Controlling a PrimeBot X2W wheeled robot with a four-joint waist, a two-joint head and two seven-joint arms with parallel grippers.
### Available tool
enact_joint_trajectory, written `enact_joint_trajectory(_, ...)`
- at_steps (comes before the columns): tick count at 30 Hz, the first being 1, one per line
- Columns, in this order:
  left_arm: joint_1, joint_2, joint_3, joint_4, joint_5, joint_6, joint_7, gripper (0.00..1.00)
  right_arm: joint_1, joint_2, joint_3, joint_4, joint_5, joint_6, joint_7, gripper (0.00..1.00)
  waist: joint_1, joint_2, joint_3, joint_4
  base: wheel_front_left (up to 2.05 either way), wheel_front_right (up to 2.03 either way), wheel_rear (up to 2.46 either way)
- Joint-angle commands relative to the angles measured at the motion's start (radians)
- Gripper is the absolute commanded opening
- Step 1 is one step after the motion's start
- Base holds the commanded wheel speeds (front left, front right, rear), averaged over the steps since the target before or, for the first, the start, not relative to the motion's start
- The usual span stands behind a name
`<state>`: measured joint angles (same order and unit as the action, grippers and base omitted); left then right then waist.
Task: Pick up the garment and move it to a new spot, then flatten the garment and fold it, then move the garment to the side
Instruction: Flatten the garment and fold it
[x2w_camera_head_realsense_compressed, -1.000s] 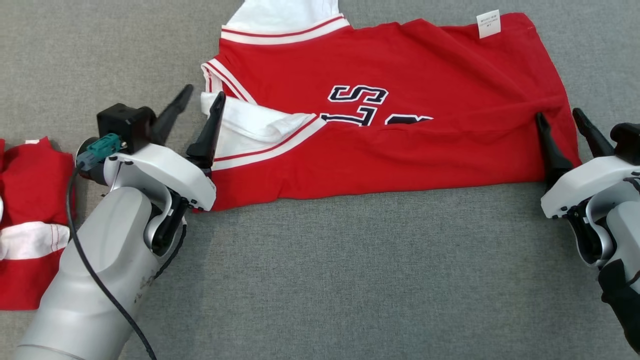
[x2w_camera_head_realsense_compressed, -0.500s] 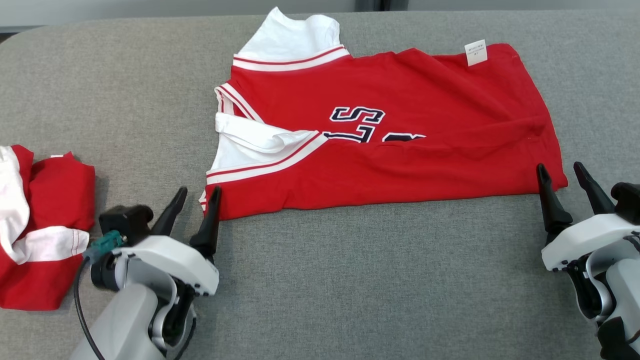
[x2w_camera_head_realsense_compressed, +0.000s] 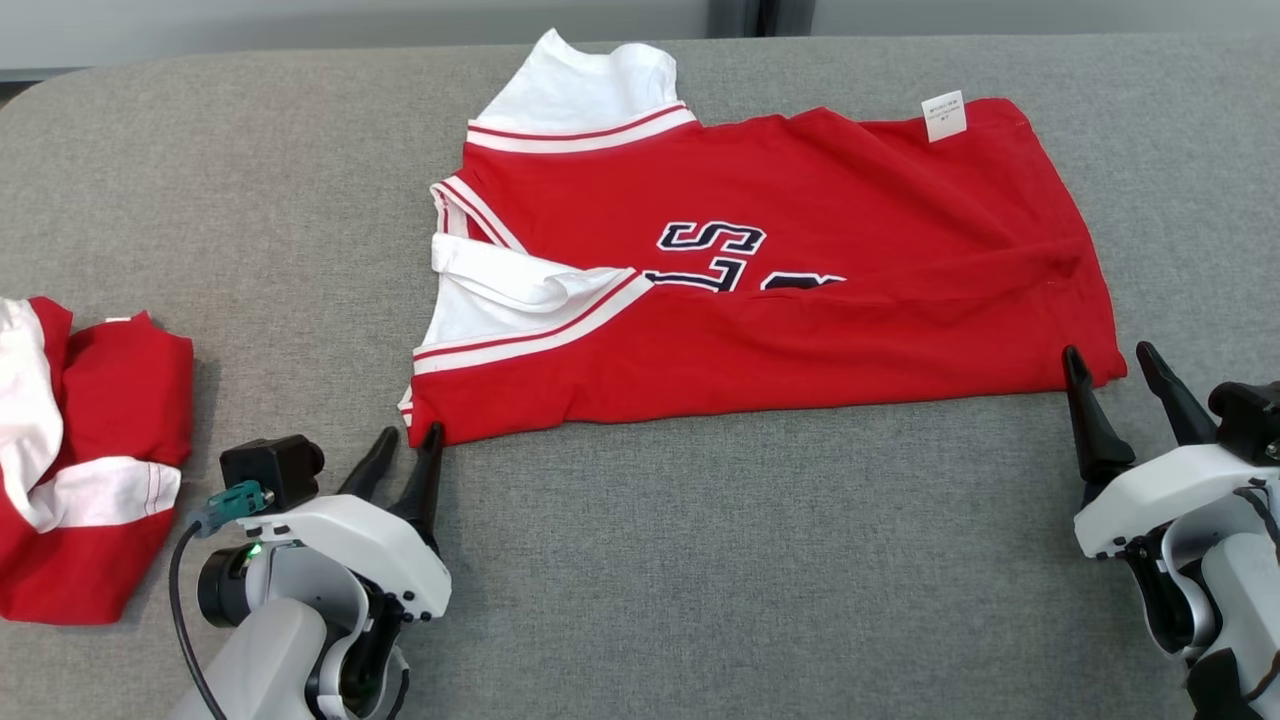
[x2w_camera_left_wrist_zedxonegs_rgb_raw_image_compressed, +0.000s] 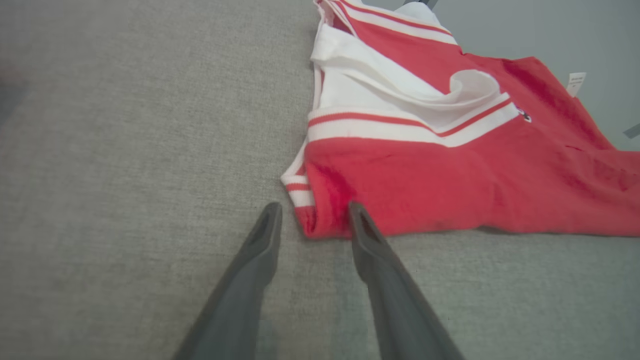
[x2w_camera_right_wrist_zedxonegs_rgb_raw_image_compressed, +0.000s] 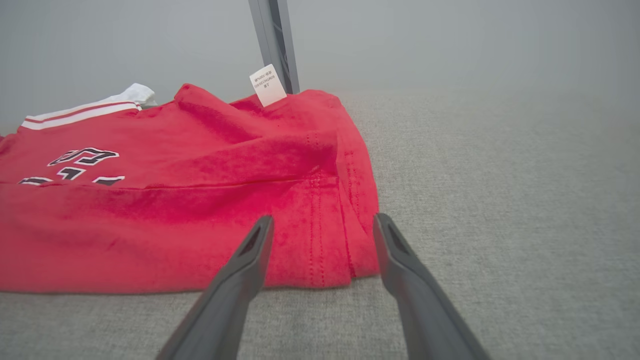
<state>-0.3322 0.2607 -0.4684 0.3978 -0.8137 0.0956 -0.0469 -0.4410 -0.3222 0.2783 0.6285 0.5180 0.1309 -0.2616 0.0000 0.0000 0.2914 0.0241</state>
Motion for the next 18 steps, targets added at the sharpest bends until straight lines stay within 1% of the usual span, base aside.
enact_joint_trajectory(1,-0.011,-0.004,0.0,0.006,-0.008,0.004,0.006,0.0,0.002,-0.004,0.005,0.001,0.001,0.0,-0.006,1.0,0.0,0.0,0.002,-0.003,0.0,0.0,0.0)
enact_joint_trajectory(6,-0.031,-0.006,-0.004,0.028,-0.011,-0.007,0.005,0.0,-0.009,-0.012,0.009,0.009,0.013,0.0,-0.006,1.0,0.0,0.0,0.007,-0.004,0.0,0.0,0.0)
enact_joint_trajectory(12,-0.044,0.001,0.0,0.049,-0.003,-0.019,-0.02,0.0,-0.022,-0.013,0.014,0.027,0.033,0.0,-0.006,1.0,0.0,0.0,0.008,0.002,0.0,0.0,0.0)
enact_joint_trajectory(18,-0.039,0.01,0.009,0.055,-0.01,-0.03,-0.041,0.0,-0.067,-0.015,0.045,0.121,0.084,0.0,-0.006,1.0,0.0,0.0,0.012,0.018,0.0,0.0,0.0)
